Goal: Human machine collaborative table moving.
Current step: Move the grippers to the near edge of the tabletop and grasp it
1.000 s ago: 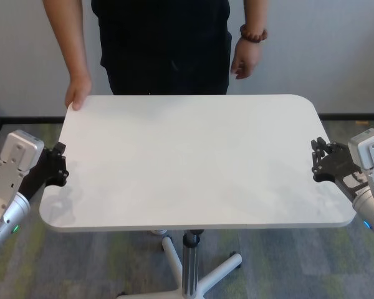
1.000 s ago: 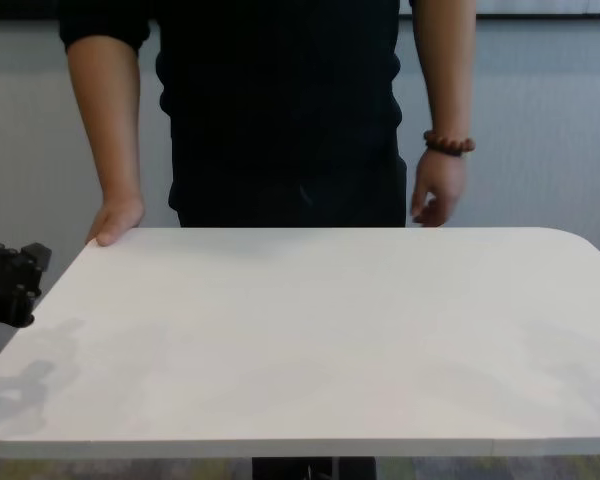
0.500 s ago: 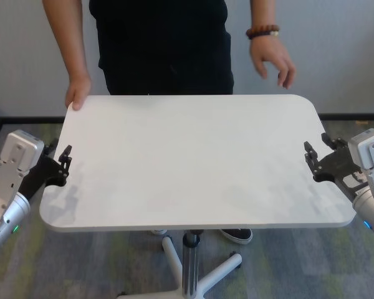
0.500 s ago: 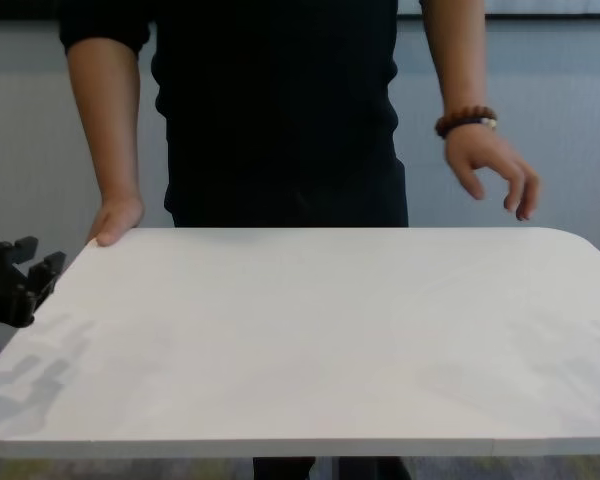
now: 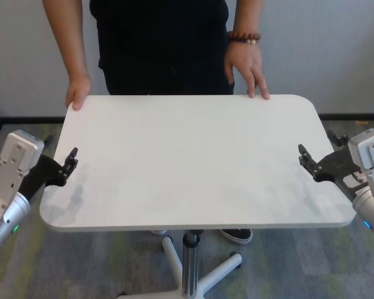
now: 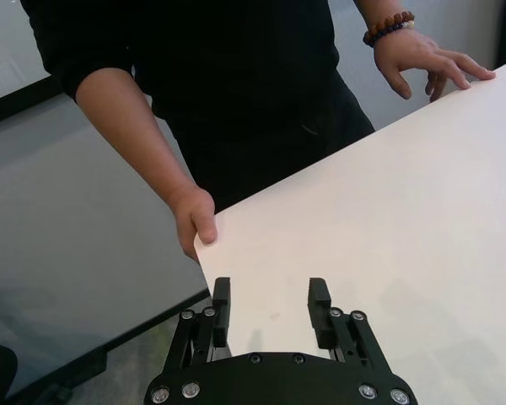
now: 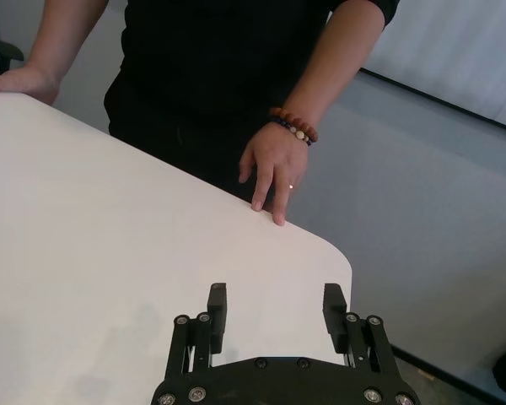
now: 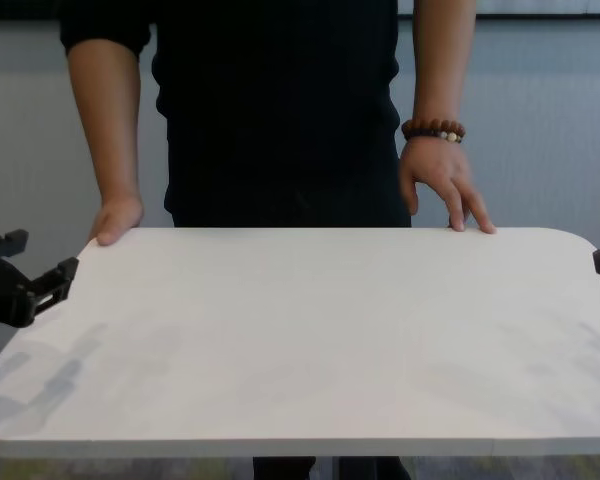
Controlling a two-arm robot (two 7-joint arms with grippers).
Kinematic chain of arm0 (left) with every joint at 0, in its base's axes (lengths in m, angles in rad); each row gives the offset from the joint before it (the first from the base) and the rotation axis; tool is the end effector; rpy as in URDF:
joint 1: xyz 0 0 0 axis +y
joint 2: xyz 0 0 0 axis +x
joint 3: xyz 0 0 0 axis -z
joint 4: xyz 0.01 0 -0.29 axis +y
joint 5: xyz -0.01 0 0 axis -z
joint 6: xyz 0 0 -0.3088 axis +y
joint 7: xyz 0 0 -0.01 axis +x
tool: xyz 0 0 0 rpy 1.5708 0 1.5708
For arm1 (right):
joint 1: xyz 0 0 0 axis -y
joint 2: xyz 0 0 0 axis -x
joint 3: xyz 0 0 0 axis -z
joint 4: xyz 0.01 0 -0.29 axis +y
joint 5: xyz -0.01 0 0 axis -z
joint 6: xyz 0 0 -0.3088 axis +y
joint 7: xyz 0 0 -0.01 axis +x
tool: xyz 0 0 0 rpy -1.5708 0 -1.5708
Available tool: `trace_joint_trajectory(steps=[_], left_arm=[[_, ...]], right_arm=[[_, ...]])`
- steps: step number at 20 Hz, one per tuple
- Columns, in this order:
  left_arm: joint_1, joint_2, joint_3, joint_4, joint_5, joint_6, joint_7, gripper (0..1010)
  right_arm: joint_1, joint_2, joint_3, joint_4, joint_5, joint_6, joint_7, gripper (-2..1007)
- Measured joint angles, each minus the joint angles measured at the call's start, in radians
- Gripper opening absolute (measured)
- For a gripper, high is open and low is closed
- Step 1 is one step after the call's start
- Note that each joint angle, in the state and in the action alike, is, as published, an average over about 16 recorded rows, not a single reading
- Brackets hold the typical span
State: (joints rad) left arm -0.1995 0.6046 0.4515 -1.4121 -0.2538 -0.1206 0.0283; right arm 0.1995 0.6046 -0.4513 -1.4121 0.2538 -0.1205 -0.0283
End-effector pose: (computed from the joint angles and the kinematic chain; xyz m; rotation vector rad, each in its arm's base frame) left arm 0.3581 0.0826 -0.3023 0.3043 -0.2851 1.2478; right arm 0.3581 -0.0826 -0.3022 -0.3044 -0.2851 -1.2480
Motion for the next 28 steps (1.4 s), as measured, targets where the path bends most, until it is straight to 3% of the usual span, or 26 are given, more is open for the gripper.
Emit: trace_joint_trajectory(steps=[6, 13, 24, 28], left_arm=[[0.0, 0.0, 0.0, 0.0, 0.0, 0.0, 0.0, 767], [0.0, 0.0, 0.0, 0.0, 0.0, 0.0, 0.0, 937], [0.001, 0.0, 0.0, -0.001, 0.001, 0.0, 0.003, 1001], [0.014, 0.011, -0.003, -0.033, 0.021, 0.005, 0.021, 1001]], right_arm=[[0.0, 0.0, 0.0, 0.0, 0.0, 0.0, 0.0, 841], [0.0, 0.0, 0.0, 0.0, 0.0, 0.0, 0.0, 973], [-0.001, 0.001, 0.0, -0.002, -0.002, 0.001, -0.001, 1005], [-0.015, 0.017, -0.001, -0.038, -0.021, 0.014, -0.009, 1005]])
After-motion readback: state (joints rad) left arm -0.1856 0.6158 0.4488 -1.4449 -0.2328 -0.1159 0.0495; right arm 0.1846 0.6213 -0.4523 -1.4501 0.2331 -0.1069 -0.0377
